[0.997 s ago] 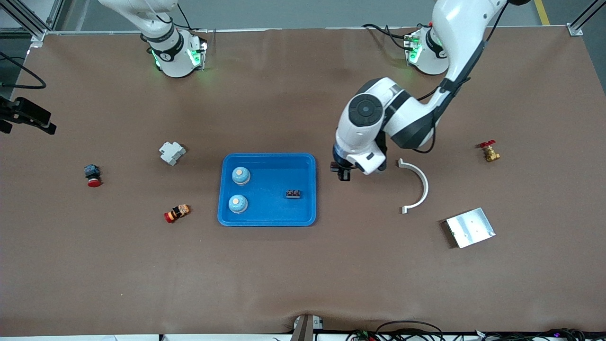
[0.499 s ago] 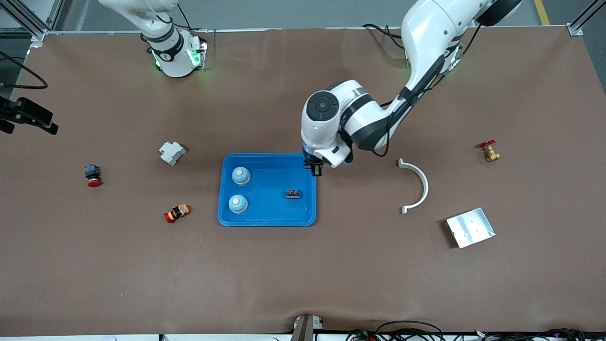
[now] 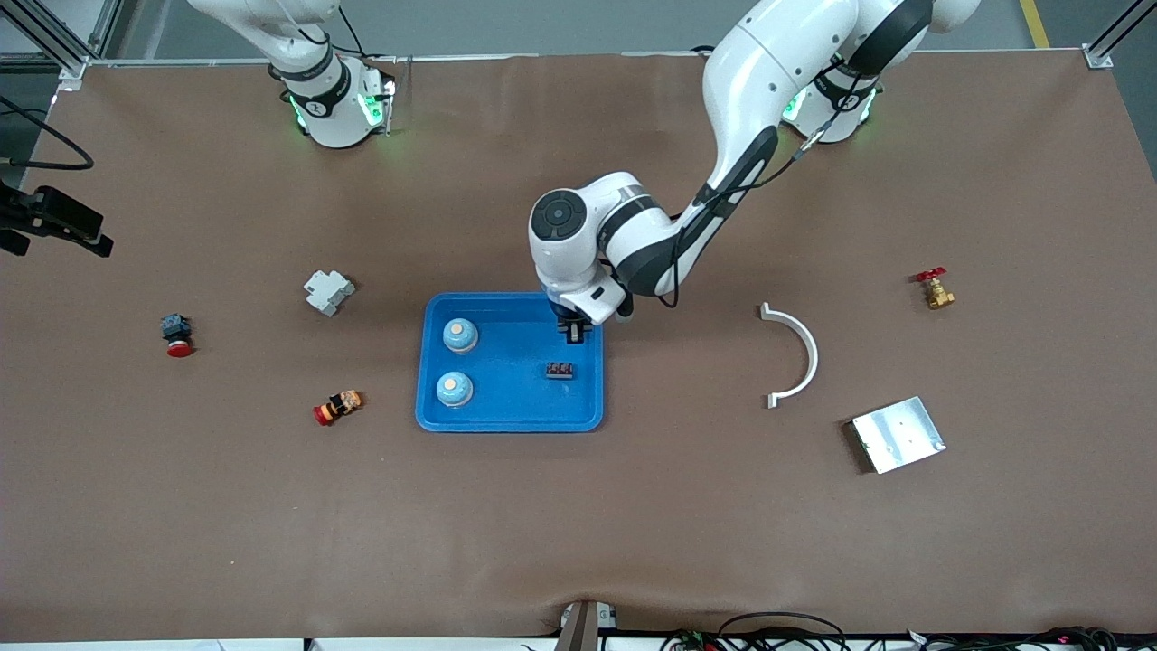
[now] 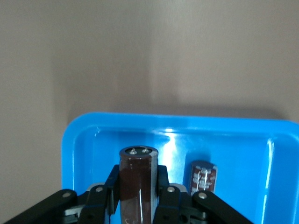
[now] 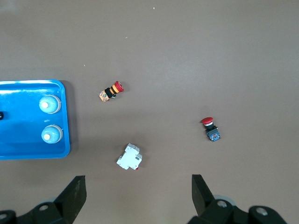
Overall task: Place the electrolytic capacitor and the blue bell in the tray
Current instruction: 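Carry the second capacitor over the blue tray with the left gripper, then lower the capacitor into the tray and open the left gripper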
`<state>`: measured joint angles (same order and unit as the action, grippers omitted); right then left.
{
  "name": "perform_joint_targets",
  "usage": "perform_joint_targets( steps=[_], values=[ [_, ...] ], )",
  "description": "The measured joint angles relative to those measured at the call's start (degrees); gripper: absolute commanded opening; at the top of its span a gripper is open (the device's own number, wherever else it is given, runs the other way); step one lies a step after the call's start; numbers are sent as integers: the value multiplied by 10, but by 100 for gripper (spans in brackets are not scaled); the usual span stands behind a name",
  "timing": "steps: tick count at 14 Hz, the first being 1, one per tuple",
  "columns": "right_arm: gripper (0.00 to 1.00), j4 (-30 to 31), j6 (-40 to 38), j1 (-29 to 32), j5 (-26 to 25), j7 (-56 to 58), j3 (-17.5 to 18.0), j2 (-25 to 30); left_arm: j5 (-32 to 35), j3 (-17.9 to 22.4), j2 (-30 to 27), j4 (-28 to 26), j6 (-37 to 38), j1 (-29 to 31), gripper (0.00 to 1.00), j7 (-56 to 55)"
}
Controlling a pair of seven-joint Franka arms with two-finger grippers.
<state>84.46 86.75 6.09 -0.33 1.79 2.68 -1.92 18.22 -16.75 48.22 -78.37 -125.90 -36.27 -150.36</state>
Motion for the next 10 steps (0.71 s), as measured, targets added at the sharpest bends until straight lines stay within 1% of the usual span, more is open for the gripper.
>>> perform_joint_targets(
  steps=[10],
  values=[
    [100, 0, 0, 1, 0, 0, -2, 0, 0, 6, 26, 6, -35, -11, 0, 2]
  ],
)
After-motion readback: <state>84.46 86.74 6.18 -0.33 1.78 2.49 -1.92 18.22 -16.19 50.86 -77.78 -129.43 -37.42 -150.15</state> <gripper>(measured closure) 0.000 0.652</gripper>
